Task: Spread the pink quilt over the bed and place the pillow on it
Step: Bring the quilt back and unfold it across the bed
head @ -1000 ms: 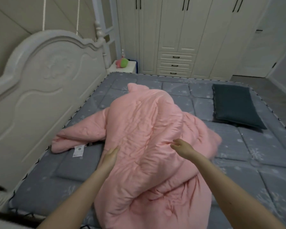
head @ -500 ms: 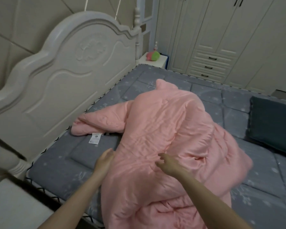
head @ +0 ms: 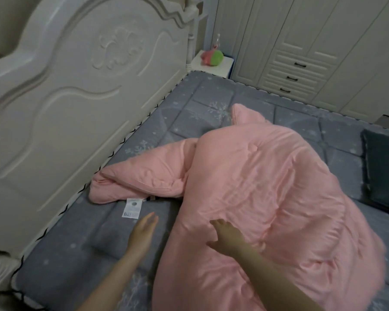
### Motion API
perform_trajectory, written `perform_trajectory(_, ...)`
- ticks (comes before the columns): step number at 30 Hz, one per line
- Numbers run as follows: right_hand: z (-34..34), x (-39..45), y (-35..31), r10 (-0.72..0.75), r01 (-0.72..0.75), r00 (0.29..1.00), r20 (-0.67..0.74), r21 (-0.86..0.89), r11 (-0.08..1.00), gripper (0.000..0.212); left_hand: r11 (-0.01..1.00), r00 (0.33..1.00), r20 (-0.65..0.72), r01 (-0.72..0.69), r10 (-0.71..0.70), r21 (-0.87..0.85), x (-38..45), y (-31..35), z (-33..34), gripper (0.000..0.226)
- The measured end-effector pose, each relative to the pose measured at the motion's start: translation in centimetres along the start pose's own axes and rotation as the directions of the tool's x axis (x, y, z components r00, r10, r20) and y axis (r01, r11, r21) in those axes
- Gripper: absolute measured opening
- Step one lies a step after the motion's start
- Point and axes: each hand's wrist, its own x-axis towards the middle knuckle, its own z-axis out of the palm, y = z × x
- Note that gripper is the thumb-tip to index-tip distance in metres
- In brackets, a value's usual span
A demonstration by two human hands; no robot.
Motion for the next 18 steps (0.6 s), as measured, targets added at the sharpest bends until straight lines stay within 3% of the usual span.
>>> perform_trajectory(6,2.5,6.2,-5.1,-0.202,0.222,0.974,0.101,-0.249,0.943,0.082,0.997,0.997,-0.006,0.076,-0.076,-0.022,4.0,-4.1,-1.8,0.034)
perform_trajectory(9,4.2,8.8,-6.5,-0.283,0.328,0.945,0.167,-0.473,0.818,0.082,0.992,0.995,-0.014,0.092,-0.094,-0.083,5.0,-5.2,-2.6,0.046)
perform_trajectory(12,6.9,10.8,-7.8,-0.372,0.290,0.928,0.020,-0.667,0.687,0.046,0.979,0.987,-0.040,0.146,-0.153,-0.144,5.3,-6.9,-3.3,0.044)
perform_trajectory(15,10.2,12.2,-8.5,-0.400,0.526,0.847,0.351,-0.665,0.531,0.047,0.974,0.983,-0.075,0.155,-0.169,-0.166,5.7,-9.1,-3.9,0.040)
perform_trajectory(18,11.6,12.9,-8.5,-0.347,0.568,0.821,0.453,-0.709,0.418,0.054,0.975,0.981,-0.094,0.155,-0.172,-0.160,6.2,-10.2,-4.2,0.035)
